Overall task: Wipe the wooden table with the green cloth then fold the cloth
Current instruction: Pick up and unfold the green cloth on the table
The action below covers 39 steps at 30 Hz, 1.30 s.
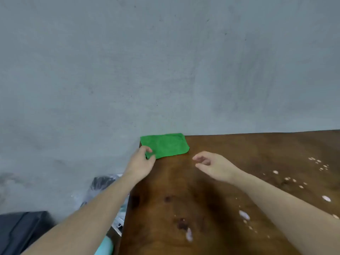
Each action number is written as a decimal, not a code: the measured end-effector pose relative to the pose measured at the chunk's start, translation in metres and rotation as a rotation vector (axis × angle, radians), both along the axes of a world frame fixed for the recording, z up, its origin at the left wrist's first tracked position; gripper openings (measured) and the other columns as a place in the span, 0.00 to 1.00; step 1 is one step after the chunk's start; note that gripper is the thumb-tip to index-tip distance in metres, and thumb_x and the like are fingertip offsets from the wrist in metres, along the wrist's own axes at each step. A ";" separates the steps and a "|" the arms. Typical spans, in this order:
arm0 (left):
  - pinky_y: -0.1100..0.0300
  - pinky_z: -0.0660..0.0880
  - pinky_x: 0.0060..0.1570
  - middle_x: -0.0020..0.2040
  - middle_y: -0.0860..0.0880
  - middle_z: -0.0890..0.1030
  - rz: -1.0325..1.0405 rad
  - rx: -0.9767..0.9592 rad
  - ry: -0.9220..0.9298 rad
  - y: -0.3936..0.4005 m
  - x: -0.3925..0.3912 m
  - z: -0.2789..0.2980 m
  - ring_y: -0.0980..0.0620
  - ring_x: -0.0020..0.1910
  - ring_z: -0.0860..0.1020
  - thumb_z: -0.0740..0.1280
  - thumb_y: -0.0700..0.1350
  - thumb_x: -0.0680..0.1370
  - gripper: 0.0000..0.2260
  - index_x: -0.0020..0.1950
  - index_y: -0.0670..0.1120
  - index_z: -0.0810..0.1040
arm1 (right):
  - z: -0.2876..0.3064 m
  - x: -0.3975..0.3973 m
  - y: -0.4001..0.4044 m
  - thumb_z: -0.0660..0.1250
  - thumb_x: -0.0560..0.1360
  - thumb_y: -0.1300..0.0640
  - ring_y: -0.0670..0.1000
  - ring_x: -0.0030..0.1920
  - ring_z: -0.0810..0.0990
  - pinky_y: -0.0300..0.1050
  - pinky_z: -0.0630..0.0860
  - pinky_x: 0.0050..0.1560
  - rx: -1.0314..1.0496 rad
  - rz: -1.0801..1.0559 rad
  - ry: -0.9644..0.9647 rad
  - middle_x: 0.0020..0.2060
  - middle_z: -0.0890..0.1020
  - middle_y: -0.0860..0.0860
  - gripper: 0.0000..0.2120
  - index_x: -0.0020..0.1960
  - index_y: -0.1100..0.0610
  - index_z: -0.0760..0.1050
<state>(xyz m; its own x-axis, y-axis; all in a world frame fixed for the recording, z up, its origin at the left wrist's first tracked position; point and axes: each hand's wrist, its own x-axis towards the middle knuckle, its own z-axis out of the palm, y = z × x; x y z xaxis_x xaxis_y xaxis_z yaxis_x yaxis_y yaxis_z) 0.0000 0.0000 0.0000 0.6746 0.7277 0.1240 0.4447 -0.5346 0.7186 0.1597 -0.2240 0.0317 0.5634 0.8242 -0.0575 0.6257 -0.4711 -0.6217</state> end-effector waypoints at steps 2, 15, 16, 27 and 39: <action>0.55 0.69 0.61 0.63 0.43 0.76 0.023 0.040 0.042 0.015 0.018 -0.008 0.46 0.60 0.75 0.64 0.46 0.79 0.15 0.64 0.43 0.74 | -0.003 0.015 0.039 0.64 0.80 0.48 0.46 0.58 0.79 0.39 0.70 0.55 -0.015 -0.008 -0.017 0.56 0.81 0.44 0.12 0.62 0.42 0.77; 0.57 0.68 0.64 0.64 0.46 0.76 -0.021 0.133 0.160 0.058 0.060 -0.037 0.46 0.64 0.74 0.67 0.47 0.78 0.18 0.68 0.45 0.76 | -0.052 0.071 0.152 0.64 0.79 0.54 0.56 0.68 0.71 0.48 0.68 0.69 -0.101 -0.095 -0.151 0.69 0.72 0.54 0.20 0.71 0.52 0.74; 0.58 0.69 0.63 0.62 0.47 0.77 -0.037 0.125 0.170 0.058 0.059 -0.035 0.47 0.62 0.75 0.69 0.47 0.77 0.17 0.65 0.46 0.78 | -0.052 0.070 0.149 0.66 0.78 0.54 0.55 0.66 0.73 0.47 0.69 0.67 -0.099 -0.080 -0.151 0.66 0.74 0.54 0.18 0.68 0.51 0.77; 0.63 0.67 0.58 0.58 0.52 0.79 -0.103 0.054 0.125 0.054 0.036 -0.031 0.55 0.60 0.75 0.70 0.51 0.76 0.15 0.32 0.45 0.77 | -0.045 0.078 0.122 0.73 0.73 0.44 0.51 0.48 0.79 0.45 0.73 0.46 -0.127 -0.103 -0.039 0.44 0.77 0.45 0.18 0.57 0.47 0.69; 0.59 0.74 0.52 0.45 0.59 0.82 -0.075 0.013 -0.036 0.064 0.040 -0.004 0.60 0.49 0.78 0.72 0.48 0.76 0.04 0.43 0.57 0.81 | -0.022 0.078 0.116 0.71 0.76 0.62 0.48 0.34 0.70 0.41 0.67 0.38 0.200 -0.045 0.181 0.33 0.73 0.48 0.10 0.43 0.53 0.71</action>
